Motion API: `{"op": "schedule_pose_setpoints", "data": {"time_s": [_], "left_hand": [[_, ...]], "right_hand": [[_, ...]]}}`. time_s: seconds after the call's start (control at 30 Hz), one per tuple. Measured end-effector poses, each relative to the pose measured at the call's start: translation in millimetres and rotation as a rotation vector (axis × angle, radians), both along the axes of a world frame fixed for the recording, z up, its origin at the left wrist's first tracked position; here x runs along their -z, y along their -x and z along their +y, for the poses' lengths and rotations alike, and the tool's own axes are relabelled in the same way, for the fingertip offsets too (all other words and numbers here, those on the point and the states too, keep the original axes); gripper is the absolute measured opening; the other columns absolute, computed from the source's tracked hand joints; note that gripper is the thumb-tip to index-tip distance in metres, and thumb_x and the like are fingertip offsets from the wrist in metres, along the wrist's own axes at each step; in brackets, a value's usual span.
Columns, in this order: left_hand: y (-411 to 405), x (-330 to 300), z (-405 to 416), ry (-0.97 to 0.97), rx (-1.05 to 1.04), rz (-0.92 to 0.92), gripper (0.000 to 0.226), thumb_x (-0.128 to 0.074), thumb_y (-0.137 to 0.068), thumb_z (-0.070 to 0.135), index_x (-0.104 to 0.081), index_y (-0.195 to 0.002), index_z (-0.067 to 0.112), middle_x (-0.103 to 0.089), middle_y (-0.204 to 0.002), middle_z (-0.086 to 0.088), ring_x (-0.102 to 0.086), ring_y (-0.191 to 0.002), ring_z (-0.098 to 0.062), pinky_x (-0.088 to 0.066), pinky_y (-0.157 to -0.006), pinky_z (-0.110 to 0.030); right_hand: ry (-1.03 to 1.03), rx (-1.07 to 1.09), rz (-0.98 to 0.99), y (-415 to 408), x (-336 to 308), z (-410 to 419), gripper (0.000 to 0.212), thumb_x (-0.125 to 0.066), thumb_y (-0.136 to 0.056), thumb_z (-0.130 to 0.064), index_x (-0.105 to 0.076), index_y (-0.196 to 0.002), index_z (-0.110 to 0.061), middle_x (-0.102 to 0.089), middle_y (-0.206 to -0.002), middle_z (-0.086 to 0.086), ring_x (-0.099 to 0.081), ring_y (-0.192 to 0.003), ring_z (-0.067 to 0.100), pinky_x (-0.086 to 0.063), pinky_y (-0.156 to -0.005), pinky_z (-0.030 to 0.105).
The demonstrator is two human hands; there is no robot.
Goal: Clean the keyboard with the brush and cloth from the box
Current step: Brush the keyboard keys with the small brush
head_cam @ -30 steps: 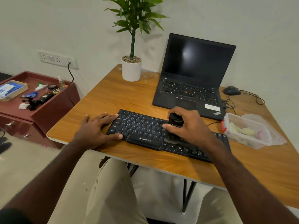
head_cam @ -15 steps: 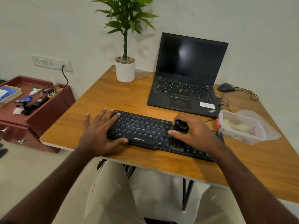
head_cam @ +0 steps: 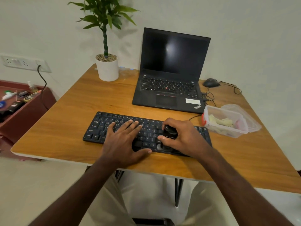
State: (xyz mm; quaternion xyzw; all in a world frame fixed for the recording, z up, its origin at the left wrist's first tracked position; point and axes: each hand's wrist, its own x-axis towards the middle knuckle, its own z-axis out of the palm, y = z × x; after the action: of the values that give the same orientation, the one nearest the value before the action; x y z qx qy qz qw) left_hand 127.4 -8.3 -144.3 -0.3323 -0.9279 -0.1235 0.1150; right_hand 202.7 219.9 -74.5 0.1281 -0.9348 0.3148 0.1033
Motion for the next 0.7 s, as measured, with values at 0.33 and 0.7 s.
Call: {"op": "schedule_pose_setpoints", "data": {"time_s": [0.33,0.7], "left_hand": [[-1.5,-1.1,0.9,-0.007,0.009,-0.005,0.101,-0.029,-0.076,0.093,-0.045,-0.148,0.025,-0.041,-0.156,0.004,-0.030,-0.147,-0.014,-0.018,-0.116,-0.061],[-0.9,-0.5,1.9,-0.021,0.000,-0.007,0.099,-0.031,-0.076,0.093,-0.046,-0.147,0.025,-0.041,-0.155,0.004,-0.031,-0.147,-0.013,-0.019,-0.116,-0.061]], "right_hand": [[0.027,0.057,0.090,1.2,-6.4,-16.3,0.027,-0.072,-0.088,-0.044,-0.061,-0.106,-0.026,-0.065,-0.088,-0.011,-0.063,-0.081,0.005,-0.054,-0.065,0.021],[0.210,0.248,0.063,-15.1,-2.6,11.8,0.023,-0.079,-0.085,-0.036,-0.062,-0.099,-0.027,-0.065,-0.085,-0.009,-0.065,-0.079,0.008,-0.052,-0.065,0.021]]}}
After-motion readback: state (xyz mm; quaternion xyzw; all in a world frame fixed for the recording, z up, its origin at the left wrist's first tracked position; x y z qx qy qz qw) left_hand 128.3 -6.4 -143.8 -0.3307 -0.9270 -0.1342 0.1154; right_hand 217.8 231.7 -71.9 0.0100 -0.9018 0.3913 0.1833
